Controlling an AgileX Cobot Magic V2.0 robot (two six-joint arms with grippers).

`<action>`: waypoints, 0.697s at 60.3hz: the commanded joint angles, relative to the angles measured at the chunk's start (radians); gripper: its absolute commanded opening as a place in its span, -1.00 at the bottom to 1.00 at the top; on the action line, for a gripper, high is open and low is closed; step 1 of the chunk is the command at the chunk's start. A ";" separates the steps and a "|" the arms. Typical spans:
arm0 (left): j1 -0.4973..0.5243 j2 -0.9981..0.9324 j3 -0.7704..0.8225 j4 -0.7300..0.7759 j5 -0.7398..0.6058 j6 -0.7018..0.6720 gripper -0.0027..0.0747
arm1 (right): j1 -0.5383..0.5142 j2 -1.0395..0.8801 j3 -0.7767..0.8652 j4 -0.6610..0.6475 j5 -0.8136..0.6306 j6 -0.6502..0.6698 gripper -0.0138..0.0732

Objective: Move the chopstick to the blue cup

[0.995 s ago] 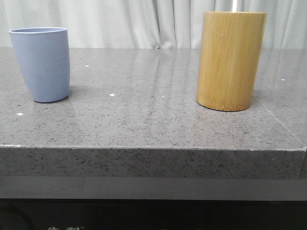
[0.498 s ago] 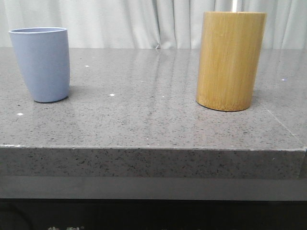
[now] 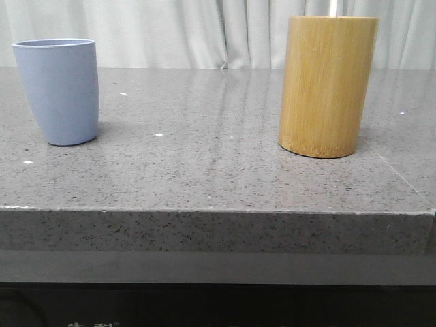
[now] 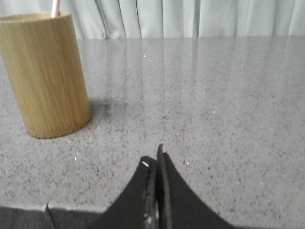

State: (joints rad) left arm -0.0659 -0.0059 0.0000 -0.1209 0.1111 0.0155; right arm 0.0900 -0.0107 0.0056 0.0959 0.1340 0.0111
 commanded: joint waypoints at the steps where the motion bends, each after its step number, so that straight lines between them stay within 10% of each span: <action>1: 0.004 -0.022 -0.035 -0.011 -0.142 -0.008 -0.98 | -0.007 -0.020 -0.103 -0.007 -0.074 -0.002 -0.86; 21: 0.004 0.201 -0.469 0.059 0.155 -0.008 -0.98 | -0.007 0.230 -0.515 -0.007 0.201 -0.002 -0.86; 42: 0.004 0.511 -0.544 0.155 0.130 -0.008 -0.98 | -0.005 0.483 -0.640 -0.007 0.210 -0.003 -0.83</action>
State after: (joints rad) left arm -0.0659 0.4769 -0.5060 0.0248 0.3181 0.0155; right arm 0.0900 0.4523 -0.5981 0.0959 0.4106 0.0111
